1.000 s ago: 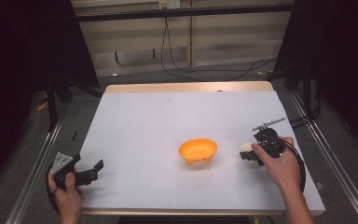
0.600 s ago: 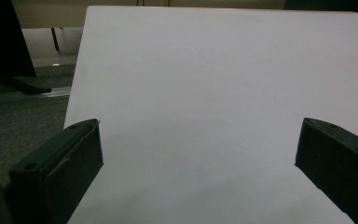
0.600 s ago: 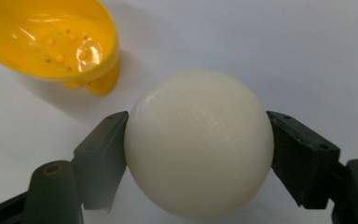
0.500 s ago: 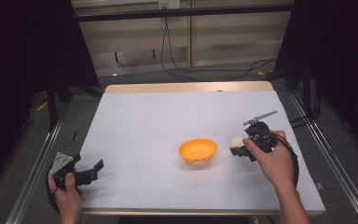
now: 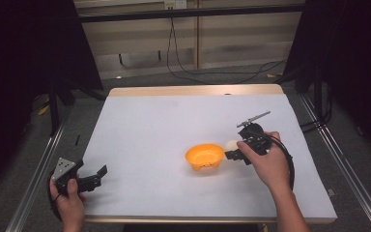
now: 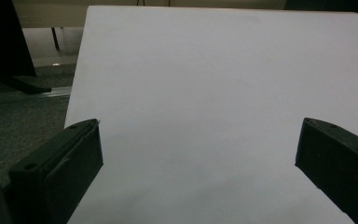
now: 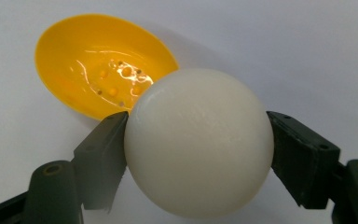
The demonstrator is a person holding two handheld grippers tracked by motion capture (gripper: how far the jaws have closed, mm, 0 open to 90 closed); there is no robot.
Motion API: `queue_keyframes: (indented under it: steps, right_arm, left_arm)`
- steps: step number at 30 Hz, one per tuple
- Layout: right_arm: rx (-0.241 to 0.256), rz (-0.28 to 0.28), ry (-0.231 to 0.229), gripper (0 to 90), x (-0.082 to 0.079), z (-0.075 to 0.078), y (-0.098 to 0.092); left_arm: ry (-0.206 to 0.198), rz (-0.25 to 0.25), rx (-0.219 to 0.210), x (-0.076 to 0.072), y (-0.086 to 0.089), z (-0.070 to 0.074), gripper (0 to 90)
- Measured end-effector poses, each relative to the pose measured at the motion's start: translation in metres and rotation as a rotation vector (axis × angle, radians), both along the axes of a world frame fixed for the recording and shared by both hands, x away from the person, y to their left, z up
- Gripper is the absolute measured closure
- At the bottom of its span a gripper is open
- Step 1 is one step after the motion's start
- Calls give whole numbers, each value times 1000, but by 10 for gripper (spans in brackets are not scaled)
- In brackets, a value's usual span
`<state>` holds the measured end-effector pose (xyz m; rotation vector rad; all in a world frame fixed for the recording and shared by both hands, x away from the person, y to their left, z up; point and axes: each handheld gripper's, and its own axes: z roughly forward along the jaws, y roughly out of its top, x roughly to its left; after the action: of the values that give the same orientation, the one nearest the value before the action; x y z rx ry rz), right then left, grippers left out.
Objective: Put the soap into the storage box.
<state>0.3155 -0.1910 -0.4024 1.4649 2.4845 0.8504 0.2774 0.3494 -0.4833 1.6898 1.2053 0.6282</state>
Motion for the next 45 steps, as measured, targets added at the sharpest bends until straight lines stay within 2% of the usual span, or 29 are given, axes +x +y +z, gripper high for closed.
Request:
queue_keyframes:
  steps: [12, 24, 29, 36, 40, 41, 42, 43, 45]
  right_arm:
    - [1, 74, 7, 249, 12, 3, 39]
    - [5, 107, 15, 249, 19, -2, 67]
    - [-12, 125, 26, 249, 21, -5, 73]
    - [-24, 123, 35, 248, 22, -12, 78]
    - [-65, 123, 23, 243, 21, -16, 81]
    - [-56, 115, 15, 235, 21, -16, 81]
    - [-26, 120, 10, 208, 20, -15, 80]
    - [-22, 136, 6, 196, 20, -14, 79]
    - [-44, 130, -7, 158, 18, -11, 80]
  left_arm:
    - [0, 1, 0, 0, 0, 0, 4]
    - [0, 1, 1, 0, 0, 0, 4]
    - [1, 2, -4, 0, 0, 0, 4]
    - [0, 2, -5, 0, 0, 0, 4]
    - [0, 5, -4, 0, 0, 0, 4]
    - [0, 5, -4, 0, 0, 0, 4]
    - [-1, 5, -5, 0, 0, 0, 4]
    - [0, 5, -4, 0, 0, 0, 4]
    - [1, 3, -4, 0, 0, 0, 3]
